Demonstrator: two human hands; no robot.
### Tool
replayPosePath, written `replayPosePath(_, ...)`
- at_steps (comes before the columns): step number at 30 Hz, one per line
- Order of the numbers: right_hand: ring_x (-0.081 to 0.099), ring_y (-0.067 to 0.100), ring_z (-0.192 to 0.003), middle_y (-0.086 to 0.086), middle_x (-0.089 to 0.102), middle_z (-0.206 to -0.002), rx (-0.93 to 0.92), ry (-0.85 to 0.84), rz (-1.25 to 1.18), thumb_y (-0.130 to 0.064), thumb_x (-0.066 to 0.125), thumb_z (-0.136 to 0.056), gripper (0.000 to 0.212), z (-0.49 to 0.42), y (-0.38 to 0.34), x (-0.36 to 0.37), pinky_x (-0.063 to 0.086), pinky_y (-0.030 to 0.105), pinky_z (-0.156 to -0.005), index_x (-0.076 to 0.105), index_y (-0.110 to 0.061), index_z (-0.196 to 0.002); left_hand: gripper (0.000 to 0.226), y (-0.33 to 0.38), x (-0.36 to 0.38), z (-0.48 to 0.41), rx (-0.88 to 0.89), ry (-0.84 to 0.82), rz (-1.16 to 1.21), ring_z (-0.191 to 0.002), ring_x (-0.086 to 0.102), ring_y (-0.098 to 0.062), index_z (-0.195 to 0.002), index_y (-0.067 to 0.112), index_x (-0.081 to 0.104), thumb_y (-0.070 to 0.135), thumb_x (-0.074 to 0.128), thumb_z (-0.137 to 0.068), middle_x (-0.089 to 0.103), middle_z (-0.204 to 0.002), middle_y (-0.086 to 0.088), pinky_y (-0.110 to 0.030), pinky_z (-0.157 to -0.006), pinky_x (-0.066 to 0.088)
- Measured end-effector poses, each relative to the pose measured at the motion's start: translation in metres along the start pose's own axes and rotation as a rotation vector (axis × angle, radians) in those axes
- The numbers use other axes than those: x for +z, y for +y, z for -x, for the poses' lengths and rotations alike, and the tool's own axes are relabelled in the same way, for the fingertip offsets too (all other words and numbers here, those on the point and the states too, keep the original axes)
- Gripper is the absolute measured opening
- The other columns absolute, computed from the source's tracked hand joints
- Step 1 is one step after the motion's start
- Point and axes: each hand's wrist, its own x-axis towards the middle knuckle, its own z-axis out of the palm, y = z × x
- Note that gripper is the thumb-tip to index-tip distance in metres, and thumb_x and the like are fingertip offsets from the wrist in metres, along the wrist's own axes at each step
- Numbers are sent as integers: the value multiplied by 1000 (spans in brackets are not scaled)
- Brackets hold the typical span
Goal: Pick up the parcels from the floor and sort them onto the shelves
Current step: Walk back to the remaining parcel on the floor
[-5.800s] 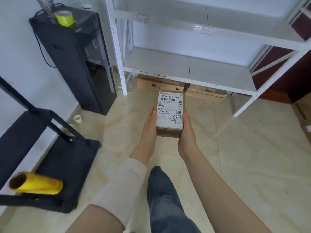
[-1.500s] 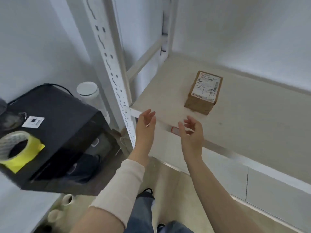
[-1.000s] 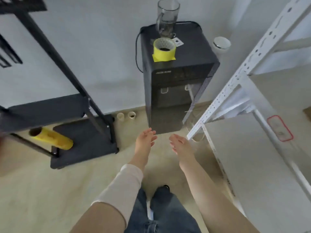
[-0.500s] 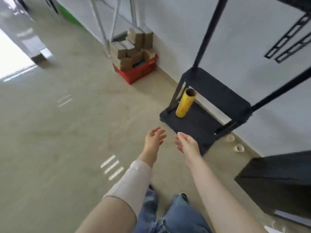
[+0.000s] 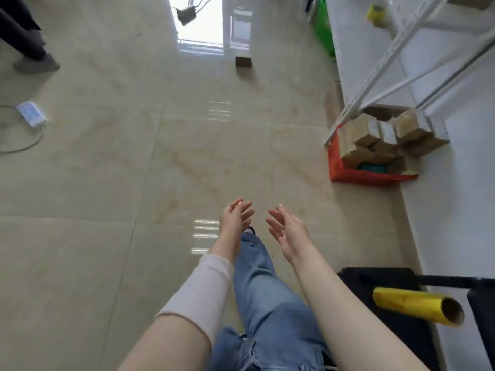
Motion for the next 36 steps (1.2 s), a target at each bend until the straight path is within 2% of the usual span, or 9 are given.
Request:
replayPosePath(3, 60, 20, -93, 0, 63, -94, 9, -53, 21, -24, 49, -98, 13, -61, -61, 50, 46, 25, -74, 55, -16, -90, 39, 64, 17, -57, -4, 70, 51, -102, 58, -23, -138, 4, 42, 16, 37, -101, 58, -134, -15, -23, -72, 45)
replayPosePath(6, 60, 14, -80, -2, 63, -91, -7, -70, 36, -24, 50, -98, 14, -111, -123, 100, 46, 22, -69, 55, -18, -86, 37, 132, 30, -105, 0, 101, 112, -88, 62, -17, -136, 7, 43, 18, 37, -101, 60, -123, -10, -23, -73, 45)
replayPosePath(9, 60, 14, -80, -3, 63, -90, -8, -103, 53, -25, 49, -98, 14, -159, -177, 152, 46, 22, -69, 55, -19, -87, 22, 196, 37, -155, 36, 134, 159, -81, 60, -12, -120, 14, 46, 18, 36, -101, 58, -116, -6, -22, -74, 45)
replayPosePath(14, 59, 19, -90, -3, 62, -90, 13, -129, 91, -26, 48, -98, 15, -240, -246, 247, 46, 22, -69, 55, -18, -88, 25, 292, 35, -245, 59, 198, 208, -87, 61, -16, -124, 14, 46, 19, 37, -101, 58, -117, -6, -22, -75, 45)
replayPosePath(18, 57, 23, -102, -2, 62, -93, -12, -148, 92, -26, 47, -99, 18, -315, -300, 334, 47, 22, -71, 53, -13, -109, 31, 385, 40, -339, 80, 183, 248, -96, 59, -20, -129, 10, 46, 19, 36, -101, 58, -121, -7, -22, -75, 45)
replayPosePath(20, 56, 23, -104, -2, 62, -92, -22, -141, 85, -26, 46, -99, 20, -350, -330, 382, 46, 23, -73, 51, -13, -113, 27, 436, 47, -385, 94, 152, 248, -89, 60, -17, -125, 12, 46, 19, 35, -102, 58, -118, -7, -22, -74, 45)
replayPosePath(25, 59, 19, -91, -3, 61, -92, 0, -124, 54, -26, 45, -99, 15, -418, -413, 480, 46, 22, -70, 56, -17, -96, 34, 555, 64, -471, 58, 94, 187, -87, 61, -15, -132, 9, 46, 20, 35, -102, 59, -119, -8, -21, -75, 45)
replayPosePath(28, 60, 14, -84, -3, 62, -93, -15, -99, 32, -27, 45, -99, 17, -458, -462, 522, 46, 22, -70, 53, -15, -109, 40, 615, 80, -523, 24, 65, 157, -92, 61, -18, -138, 4, 42, 20, 35, -102, 59, -126, -13, -22, -75, 44)
replayPosePath(36, 60, 13, -87, -3, 63, -96, -47, -49, -63, -30, 43, -100, 18, -609, -585, 603, 46, 25, -73, 58, -20, -96, 41, 762, 157, -690, 20, -13, 63, -107, 55, -22, -139, 3, 41, 18, 33, -102, 53, -141, -16, -32, -92, 44)
